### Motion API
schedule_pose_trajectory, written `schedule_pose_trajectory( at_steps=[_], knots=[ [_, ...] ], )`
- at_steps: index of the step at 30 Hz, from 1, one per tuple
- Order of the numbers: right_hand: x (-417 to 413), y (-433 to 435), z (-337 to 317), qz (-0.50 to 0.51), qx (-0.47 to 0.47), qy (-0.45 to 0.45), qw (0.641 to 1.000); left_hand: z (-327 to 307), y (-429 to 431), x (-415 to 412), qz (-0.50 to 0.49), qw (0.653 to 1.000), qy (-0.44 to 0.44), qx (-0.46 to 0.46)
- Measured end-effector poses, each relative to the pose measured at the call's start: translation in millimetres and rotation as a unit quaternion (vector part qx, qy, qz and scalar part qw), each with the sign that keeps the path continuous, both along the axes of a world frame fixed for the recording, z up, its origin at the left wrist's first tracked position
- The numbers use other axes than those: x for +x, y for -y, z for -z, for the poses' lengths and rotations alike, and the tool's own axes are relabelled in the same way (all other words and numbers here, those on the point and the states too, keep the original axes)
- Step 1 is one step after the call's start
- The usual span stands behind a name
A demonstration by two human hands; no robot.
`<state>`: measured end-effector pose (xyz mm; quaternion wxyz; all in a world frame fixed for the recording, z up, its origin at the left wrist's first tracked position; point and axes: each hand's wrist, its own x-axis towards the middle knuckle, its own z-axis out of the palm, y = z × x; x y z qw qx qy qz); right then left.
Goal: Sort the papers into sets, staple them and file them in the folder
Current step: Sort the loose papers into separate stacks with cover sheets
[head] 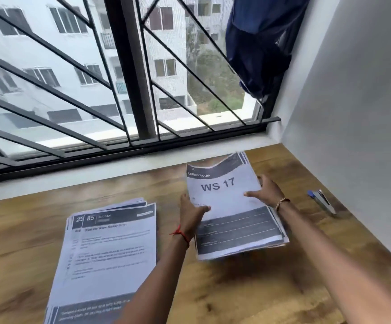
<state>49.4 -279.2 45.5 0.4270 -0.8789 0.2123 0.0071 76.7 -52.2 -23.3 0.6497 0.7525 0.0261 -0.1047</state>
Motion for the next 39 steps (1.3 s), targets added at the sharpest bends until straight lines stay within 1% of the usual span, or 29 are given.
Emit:
schedule_pose_trajectory(
  at_steps=[2, 3, 5, 8, 11, 13, 16, 18, 21, 23, 27, 30, 33, 39],
  knots=[
    [-4, 16, 22, -0.012, -0.058, -0.079, 0.995, 4, 7, -13, -0.013, 0.995, 0.02, 0.095],
    [-7, 21, 32, -0.019, -0.082, -0.101, 0.991, 4, 9, -19, -0.015, 0.992, 0.022, 0.124],
    [-11, 27, 47, -0.022, -0.109, -0.114, 0.987, 4, 13, -31, -0.024, 0.988, 0.02, 0.152],
    [-12, 26, 63, -0.006, -0.13, -0.078, 0.988, 9, 19, -47, -0.016, 0.989, 0.044, 0.137],
    [-8, 18, 76, -0.023, -0.075, -0.042, 0.996, 11, 30, -54, 0.012, 0.99, 0.042, 0.131],
    [-9, 15, 81, -0.029, -0.045, -0.019, 0.998, 14, 35, -49, 0.031, 0.988, 0.059, 0.141],
    [-9, 24, 86, 0.013, -0.013, 0.025, 1.0, 15, 36, -37, 0.022, 0.984, 0.082, 0.157],
    [-6, 30, 85, 0.021, -0.02, 0.021, 0.999, 17, 36, -29, 0.022, 0.981, 0.08, 0.173],
    [2, 36, 88, -0.009, -0.06, 0.012, 0.998, 19, 39, -24, 0.042, 0.979, 0.081, 0.185],
    [8, 37, 91, -0.01, -0.072, 0.019, 0.997, 22, 40, -18, 0.034, 0.977, 0.076, 0.195],
    [18, 36, 90, 0.019, -0.056, 0.032, 0.998, 24, 37, -9, 0.044, 0.978, 0.073, 0.192],
    [28, 37, 92, 0.059, -0.032, 0.045, 0.997, 24, 34, -3, 0.023, 0.982, 0.065, 0.176],
    [35, 34, 92, 0.035, -0.029, 0.021, 0.999, 25, 34, 4, 0.025, 0.984, 0.06, 0.165],
    [33, 34, 93, 0.01, -0.044, 0.017, 0.999, 24, 35, 11, 0.07, 0.983, 0.041, 0.164]
  ],
)
